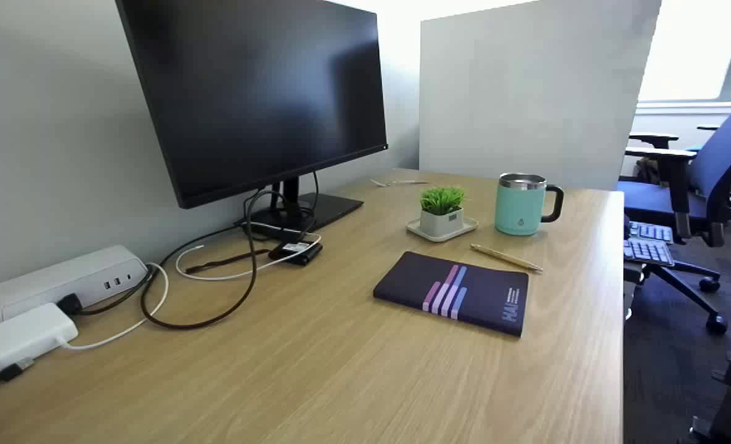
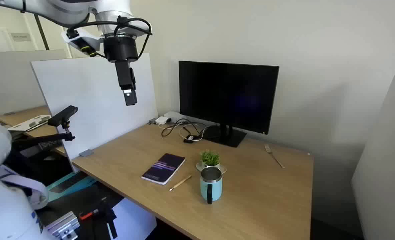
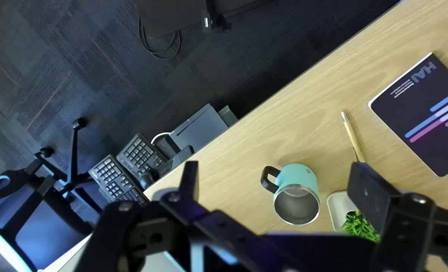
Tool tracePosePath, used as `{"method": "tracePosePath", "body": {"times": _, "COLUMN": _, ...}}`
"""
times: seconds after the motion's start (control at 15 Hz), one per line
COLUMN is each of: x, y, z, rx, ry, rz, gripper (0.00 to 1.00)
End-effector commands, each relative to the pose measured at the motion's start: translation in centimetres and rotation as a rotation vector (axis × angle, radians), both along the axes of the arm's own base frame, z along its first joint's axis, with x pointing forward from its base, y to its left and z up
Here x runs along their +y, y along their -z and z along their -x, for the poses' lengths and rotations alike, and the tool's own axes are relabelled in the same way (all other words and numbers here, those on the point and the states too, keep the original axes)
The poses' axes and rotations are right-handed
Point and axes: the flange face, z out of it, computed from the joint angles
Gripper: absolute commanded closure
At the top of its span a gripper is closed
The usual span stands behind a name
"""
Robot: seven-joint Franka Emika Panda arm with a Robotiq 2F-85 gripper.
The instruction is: Put the pencil inside the thermocup
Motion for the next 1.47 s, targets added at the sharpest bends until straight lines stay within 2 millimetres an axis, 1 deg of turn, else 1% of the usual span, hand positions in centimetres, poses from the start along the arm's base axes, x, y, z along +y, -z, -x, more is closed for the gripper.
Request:
{"method": "tracePosePath", "body": {"times": 0.0, "x": 0.0, "y": -0.1, "z": 0.0, "rx": 0.001, "ry": 0.000, "rz": 0.000, "gripper": 0.00}}
{"method": "tracePosePath", "body": {"times": 0.53, "x": 0.0, "y": -0.1, "z": 0.0, "rx": 0.001, "ry": 0.000, "rz": 0.000, "gripper": 0.00}}
{"method": "tracePosePath", "body": {"times": 0.67, "x": -0.4, "y": 1.3, "z": -1.9, "rx": 0.007, "ry": -0.019, "rz": -0.024, "gripper": 0.00}}
{"method": "tracePosePath", "body": {"times": 0.87, "x": -0.4, "y": 4.6, "z": -5.1, "rx": 0.019, "ry": -0.056, "rz": -0.052, "gripper": 0.00}}
{"method": "tracePosePath", "body": {"times": 1.07, "x": 0.7, "y": 7.8, "z": -7.9, "rx": 0.038, "ry": -0.114, "rz": -0.072, "gripper": 0.00}}
{"method": "tracePosePath", "body": {"times": 1.2, "x": 1.7, "y": 9.6, "z": -9.1, "rx": 0.049, "ry": -0.154, "rz": -0.085, "gripper": 0.00}}
{"method": "tracePosePath", "body": {"times": 1.4, "x": 3.0, "y": 11.7, "z": -10.2, "rx": 0.065, "ry": -0.211, "rz": -0.106, "gripper": 0.00}}
